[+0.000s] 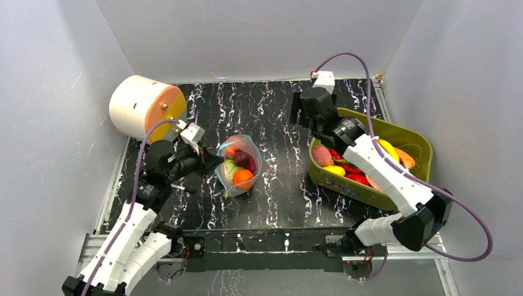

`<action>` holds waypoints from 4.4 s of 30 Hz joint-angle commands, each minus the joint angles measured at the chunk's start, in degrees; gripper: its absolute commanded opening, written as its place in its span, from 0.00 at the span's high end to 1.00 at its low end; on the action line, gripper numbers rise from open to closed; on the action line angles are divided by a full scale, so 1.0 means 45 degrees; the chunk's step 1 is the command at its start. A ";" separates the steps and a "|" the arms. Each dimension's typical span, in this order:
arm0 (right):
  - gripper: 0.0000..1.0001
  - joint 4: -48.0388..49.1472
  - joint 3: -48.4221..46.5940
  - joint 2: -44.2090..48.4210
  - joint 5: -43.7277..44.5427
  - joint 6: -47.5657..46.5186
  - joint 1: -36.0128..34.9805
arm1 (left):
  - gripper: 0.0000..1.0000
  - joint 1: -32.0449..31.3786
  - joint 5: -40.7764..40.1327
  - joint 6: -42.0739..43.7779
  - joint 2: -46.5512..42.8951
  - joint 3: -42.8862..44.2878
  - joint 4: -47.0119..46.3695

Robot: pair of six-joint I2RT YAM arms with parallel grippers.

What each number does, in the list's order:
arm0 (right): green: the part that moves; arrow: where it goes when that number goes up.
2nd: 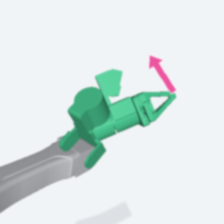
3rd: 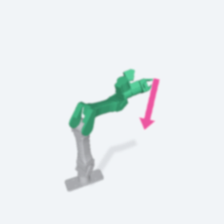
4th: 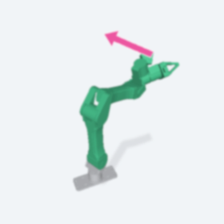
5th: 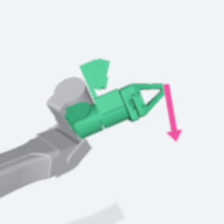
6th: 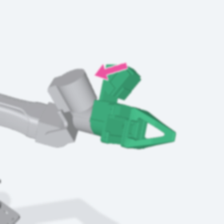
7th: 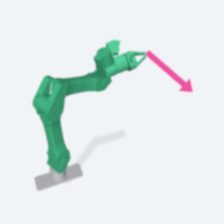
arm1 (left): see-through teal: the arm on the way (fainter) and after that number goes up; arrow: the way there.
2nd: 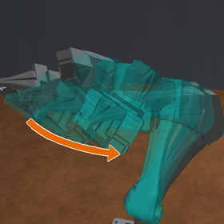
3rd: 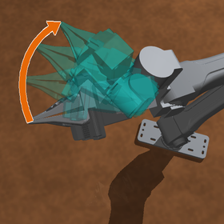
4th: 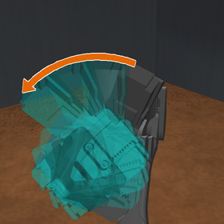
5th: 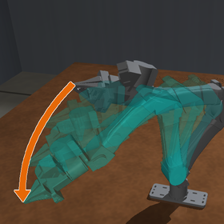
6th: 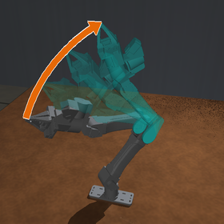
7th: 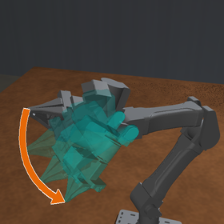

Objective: Place the food in the zip-top bag and seal the zipper
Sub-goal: Pick up the fake fruit from the bin, then place the fake fruit in the zipper food storage bag.

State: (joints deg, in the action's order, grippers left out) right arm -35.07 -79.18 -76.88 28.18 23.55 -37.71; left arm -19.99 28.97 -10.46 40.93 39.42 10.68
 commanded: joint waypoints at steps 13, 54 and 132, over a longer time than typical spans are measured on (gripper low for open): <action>0.37 -0.1373 0.0662 0.0255 0.4367 -0.2191 0.3243 | 1.00 -0.0791 -0.0624 0.0351 -0.0579 -0.0055 0.0011; 0.43 -0.0388 0.5184 -0.0882 0.5346 -0.2747 0.8701 | 1.00 -0.1158 -0.0801 0.0346 -0.0289 -0.0153 0.0030; 0.80 0.0877 -0.0069 0.4177 -0.8951 -0.2173 0.8569 | 1.00 -0.1398 -0.1968 -0.1436 0.0707 0.2356 0.0725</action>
State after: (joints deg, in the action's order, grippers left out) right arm -38.28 -76.20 -60.71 -4.62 9.85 2.24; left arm -26.02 21.93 -14.39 42.83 44.82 13.67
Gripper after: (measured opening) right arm 0.347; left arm 0.008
